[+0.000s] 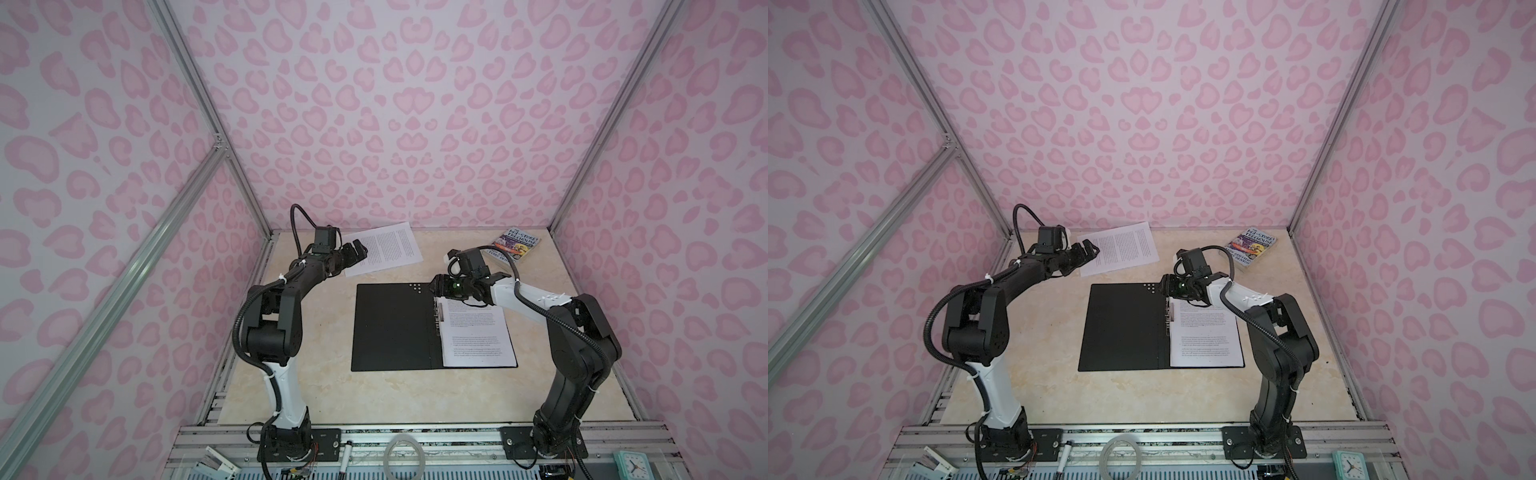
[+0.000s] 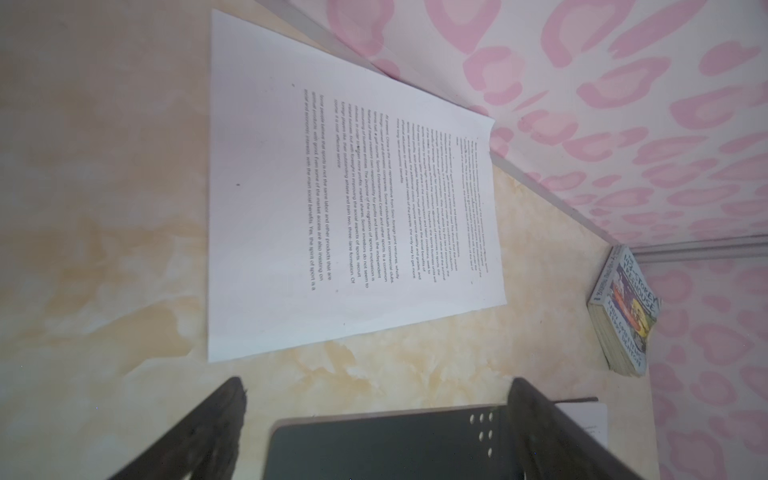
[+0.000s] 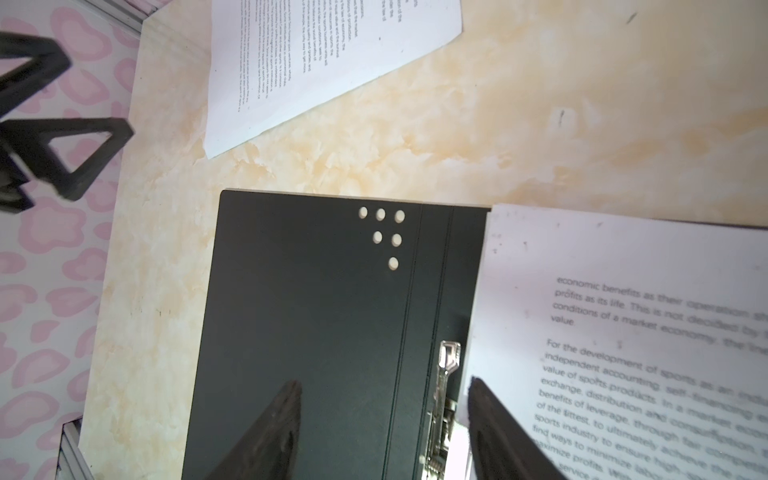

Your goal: Put the files into the folder

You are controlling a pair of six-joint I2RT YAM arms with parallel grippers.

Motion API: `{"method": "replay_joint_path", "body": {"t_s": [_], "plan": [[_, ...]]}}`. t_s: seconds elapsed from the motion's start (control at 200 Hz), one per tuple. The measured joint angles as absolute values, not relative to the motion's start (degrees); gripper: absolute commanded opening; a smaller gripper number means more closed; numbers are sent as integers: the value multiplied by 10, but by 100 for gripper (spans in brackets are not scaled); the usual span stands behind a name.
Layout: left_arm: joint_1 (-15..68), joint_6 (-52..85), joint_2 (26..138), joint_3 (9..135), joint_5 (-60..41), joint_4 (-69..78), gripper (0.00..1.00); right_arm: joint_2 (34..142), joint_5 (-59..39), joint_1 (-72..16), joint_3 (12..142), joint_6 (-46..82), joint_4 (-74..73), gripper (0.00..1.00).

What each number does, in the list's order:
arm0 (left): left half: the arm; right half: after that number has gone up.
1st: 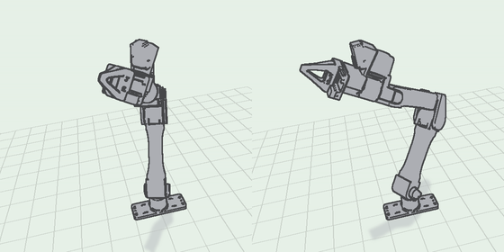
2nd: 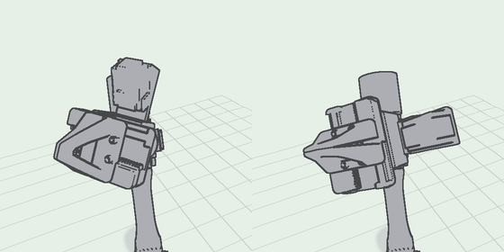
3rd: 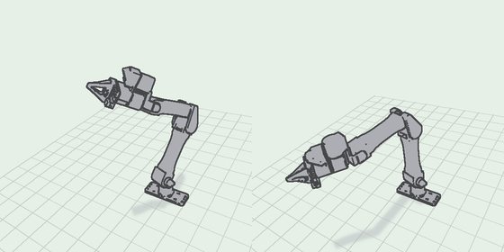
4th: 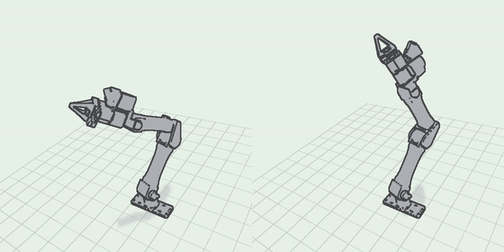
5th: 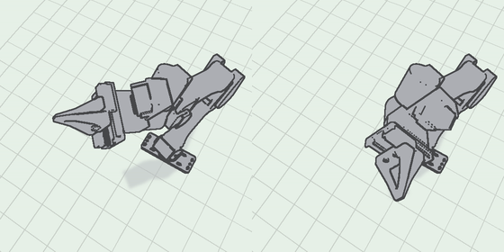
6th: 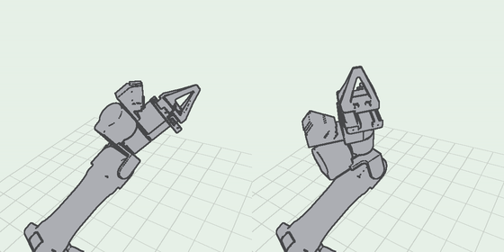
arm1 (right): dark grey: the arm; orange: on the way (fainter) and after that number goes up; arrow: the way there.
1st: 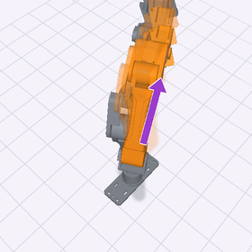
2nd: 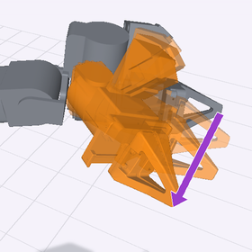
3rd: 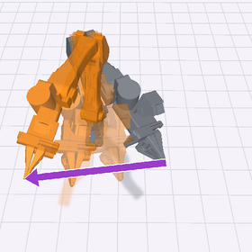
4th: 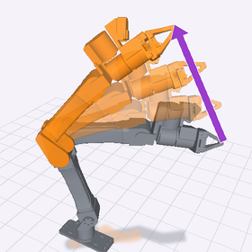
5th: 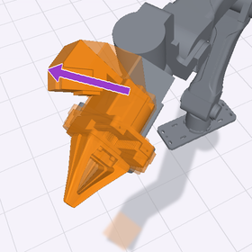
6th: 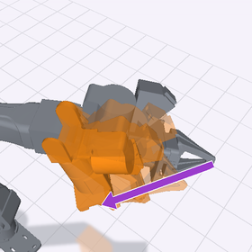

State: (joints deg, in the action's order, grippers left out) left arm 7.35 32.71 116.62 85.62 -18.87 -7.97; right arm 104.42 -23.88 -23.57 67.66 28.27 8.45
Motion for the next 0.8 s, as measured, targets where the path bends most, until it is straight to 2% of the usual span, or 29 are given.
{"method": "replay_joint_path", "body": {"t_s": [0.27,0.455,0.58,0.8], "plan": [[72,308,1295,1004,-234,-139,99,1044,-257,-236,663,275,75,73],[71,309,1329,1031,-234,-172,98,1051,-260,-236,663,274,69,80],[69,315,1321,1001,-236,-157,98,1064,-260,-236,672,274,69,80],[64,347,1238,856,-205,-92,98,1112,-260,-241,722,277,68,77]]}}
